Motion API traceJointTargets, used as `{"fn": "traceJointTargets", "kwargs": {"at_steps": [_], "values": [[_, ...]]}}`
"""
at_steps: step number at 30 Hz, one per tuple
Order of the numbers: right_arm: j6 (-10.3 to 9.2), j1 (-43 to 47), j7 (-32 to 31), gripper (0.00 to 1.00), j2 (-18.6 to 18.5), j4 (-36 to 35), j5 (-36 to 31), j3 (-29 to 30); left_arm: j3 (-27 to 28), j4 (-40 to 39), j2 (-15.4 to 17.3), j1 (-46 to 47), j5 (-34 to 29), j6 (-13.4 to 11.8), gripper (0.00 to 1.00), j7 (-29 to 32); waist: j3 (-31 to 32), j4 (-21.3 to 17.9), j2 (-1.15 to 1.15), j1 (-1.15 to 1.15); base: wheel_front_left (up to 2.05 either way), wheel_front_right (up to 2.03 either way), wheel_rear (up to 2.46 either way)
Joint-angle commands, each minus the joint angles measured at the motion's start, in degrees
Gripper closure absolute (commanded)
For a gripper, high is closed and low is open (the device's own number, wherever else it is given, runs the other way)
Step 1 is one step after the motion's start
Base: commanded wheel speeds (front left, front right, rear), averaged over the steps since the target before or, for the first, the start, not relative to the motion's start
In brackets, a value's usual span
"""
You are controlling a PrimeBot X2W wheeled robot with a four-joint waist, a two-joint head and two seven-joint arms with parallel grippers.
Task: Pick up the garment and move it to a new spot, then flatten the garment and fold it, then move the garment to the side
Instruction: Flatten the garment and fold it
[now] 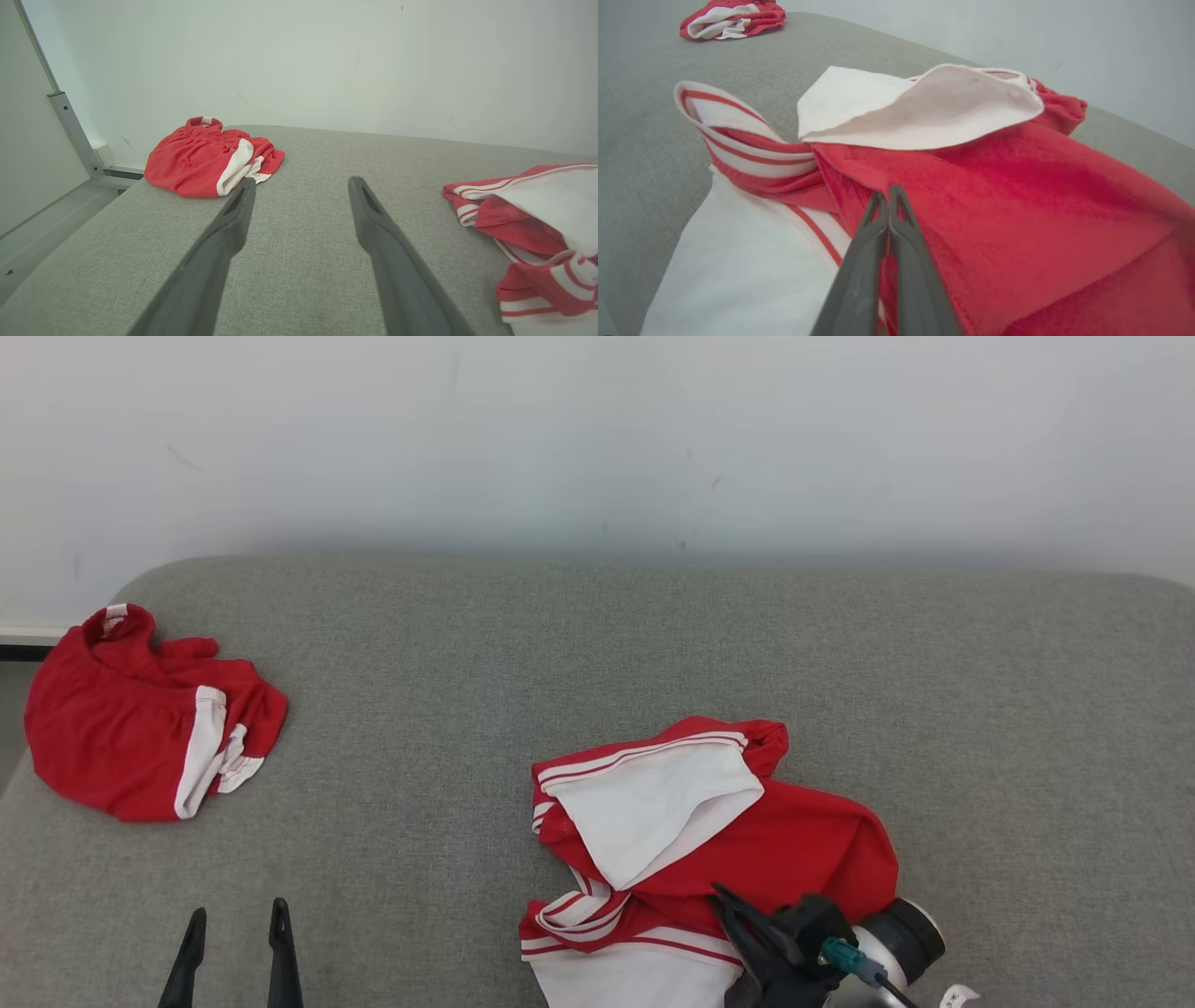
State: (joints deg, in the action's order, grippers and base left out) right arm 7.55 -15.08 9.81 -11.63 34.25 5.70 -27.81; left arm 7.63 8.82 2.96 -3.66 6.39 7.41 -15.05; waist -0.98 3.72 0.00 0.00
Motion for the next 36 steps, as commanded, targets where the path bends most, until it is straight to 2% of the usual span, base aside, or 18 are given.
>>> {"fn": "traceJointTargets", "kwargs": {"at_steps": [1,5,8,16,23,32,33,34,35,36], "values": [[-0.13,-1.3,0.9,1.0,0.2,0.0,0.1,0.5,0.2,0.0,-0.1,0.3,0.1,0.0,0.0,-0.2,0.0,0.0,0.0,0.0,0.0,0.0,0.0],[-0.13,-2.8,2.8,1.0,0.3,-1.1,2.3,3.8,0.6,-0.1,-0.1,-0.1,0.3,0.0,0.0,-0.2,0.0,-0.5,0.0,0.0,0.0,0.0,0.0],[-0.13,-4.0,3.6,1.0,0.1,-2.8,6.4,7.4,0.6,-0.2,-0.1,-0.3,0.4,0.0,0.0,-0.2,0.0,-1.1,0.0,0.0,0.0,0.0,0.0],[-0.13,-7.0,3.1,1.0,-6.2,-2.8,11.4,18.0,-0.4,0.2,-0.1,0.3,0.6,0.1,0.0,-0.2,-0.2,-2.0,0.0,0.0,0.0,0.0,0.0],[-0.13,-9.3,1.5,1.0,-9.8,3.9,15.0,25.0,-1.1,0.5,-0.1,0.7,0.5,0.1,0.0,-0.2,-0.7,-2.1,0.0,0.0,0.0,0.0,0.0],[-0.13,-12.1,3.0,1.0,-12.6,16.0,12.4,31.3,-2.1,1.0,-0.1,1.2,0.6,0.0,0.0,-0.2,-1.1,-1.7,0.0,0.0,0.0,0.0,0.0],[-0.13,-12.3,3.1,0.83,-12.7,17.4,11.6,32.0,-2.2,1.1,-0.1,1.2,0.6,0.0,0.0,-0.2,-1.0,-1.7,0.0,0.0,0.0,0.0,0.0],[-0.13,-12.7,3.6,0.54,-12.4,18.1,10.8,32.2,-2.2,1.2,-0.1,1.1,0.7,0.0,0.0,-0.2,-0.9,-1.8,0.0,0.0,0.0,0.0,0.0],[-0.13,-13.2,4.0,0.0,-12.0,18.6,10.4,32.8,-2.3,1.2,-0.1,1.1,0.7,0.0,0.0,-0.2,-0.8,-1.8,0.0,0.0,0.0,0.0,0.0],[-0.13,-13.4,4.4,0.0,-11.8,18.8,9.5,33.2,-2.2,1.3,-0.1,1.0,0.7,0.0,0.0,-0.2,-0.7,-1.9,0.0,0.0,0.0,0.0,0.0]]}}
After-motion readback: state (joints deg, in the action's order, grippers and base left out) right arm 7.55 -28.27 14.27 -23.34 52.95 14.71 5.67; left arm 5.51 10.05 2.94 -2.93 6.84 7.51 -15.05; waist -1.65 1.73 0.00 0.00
